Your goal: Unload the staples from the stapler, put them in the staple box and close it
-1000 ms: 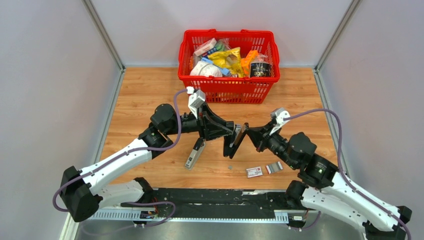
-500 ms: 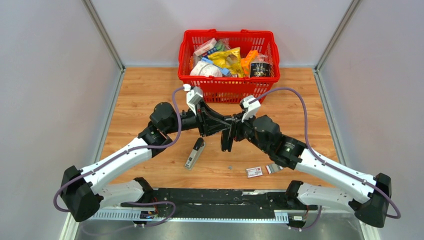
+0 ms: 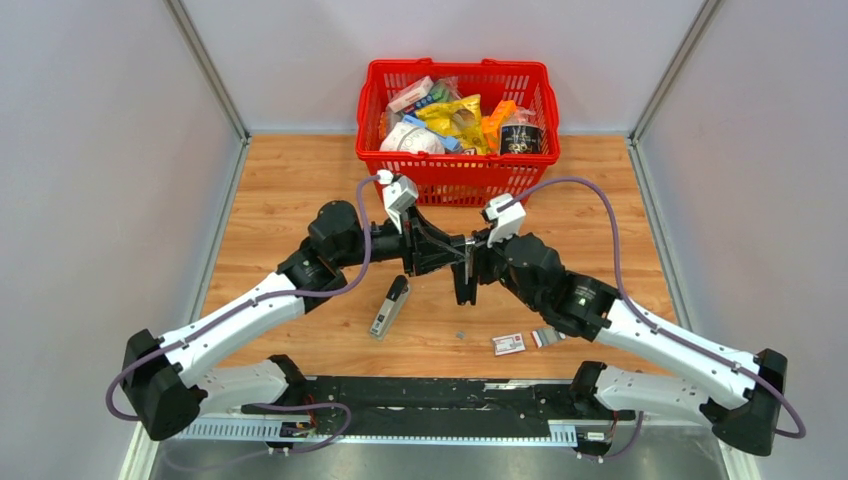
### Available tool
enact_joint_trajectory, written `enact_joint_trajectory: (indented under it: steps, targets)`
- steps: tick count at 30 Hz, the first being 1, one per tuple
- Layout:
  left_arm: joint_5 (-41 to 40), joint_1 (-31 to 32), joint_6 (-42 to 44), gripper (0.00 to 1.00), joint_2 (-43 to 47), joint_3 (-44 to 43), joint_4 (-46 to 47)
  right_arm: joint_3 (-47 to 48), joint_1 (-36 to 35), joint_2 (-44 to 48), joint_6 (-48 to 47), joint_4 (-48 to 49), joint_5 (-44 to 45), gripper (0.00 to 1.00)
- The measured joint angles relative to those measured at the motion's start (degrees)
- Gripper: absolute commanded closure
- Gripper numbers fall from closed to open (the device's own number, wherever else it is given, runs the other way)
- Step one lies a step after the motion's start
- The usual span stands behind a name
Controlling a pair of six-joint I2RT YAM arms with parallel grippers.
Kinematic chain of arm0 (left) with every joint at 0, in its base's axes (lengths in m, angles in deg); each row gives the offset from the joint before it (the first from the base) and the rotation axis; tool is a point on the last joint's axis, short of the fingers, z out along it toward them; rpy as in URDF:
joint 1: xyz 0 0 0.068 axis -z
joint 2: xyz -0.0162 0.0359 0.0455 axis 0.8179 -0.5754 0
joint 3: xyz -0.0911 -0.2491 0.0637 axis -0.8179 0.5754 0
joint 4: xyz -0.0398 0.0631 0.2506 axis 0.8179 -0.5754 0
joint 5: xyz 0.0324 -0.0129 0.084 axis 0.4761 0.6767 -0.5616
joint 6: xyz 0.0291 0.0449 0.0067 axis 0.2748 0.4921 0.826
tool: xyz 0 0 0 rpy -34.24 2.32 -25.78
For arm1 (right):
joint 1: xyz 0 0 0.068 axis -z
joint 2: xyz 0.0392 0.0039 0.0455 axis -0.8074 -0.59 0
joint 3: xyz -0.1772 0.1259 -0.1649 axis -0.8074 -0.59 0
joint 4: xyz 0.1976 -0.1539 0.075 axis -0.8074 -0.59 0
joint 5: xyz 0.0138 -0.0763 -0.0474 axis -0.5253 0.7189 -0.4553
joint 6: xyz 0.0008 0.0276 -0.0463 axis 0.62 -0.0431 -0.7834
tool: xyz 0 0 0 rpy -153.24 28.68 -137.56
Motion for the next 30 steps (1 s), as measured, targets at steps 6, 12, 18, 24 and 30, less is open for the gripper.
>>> enact_joint_trajectory:
  steps: [6, 12, 18, 24, 30]
  targets:
    - [-0.35, 2.56, 3.43, 1.0, 0.22, -2.14, -4.72, -3.3, -1.05, 7.1, -0.98, -2.84, 5.05, 1.0]
    - [-2.6, 3.26, 7.41, 1.0, -0.22, -2.58, -12.02, -6.34, 0.96, 13.07, 0.17, -6.12, 9.38, 1.0]
    - [-11.85, 3.28, 11.93, 1.0, -1.03, -9.88, -26.47, -9.05, 3.67, 16.2, 3.82, -10.67, 14.84, 1.0]
    - [-28.33, 2.99, 15.96, 1.0, -4.5, -22.23, -40.48, -9.31, 3.87, 13.73, 6.8, -12.13, 15.32, 1.0]
    - [-41.62, -1.81, 17.68, 1.0, -7.32, -24.3, -50.12, -10.03, 3.87, 10.58, 8.13, -10.62, 14.08, 1.0]
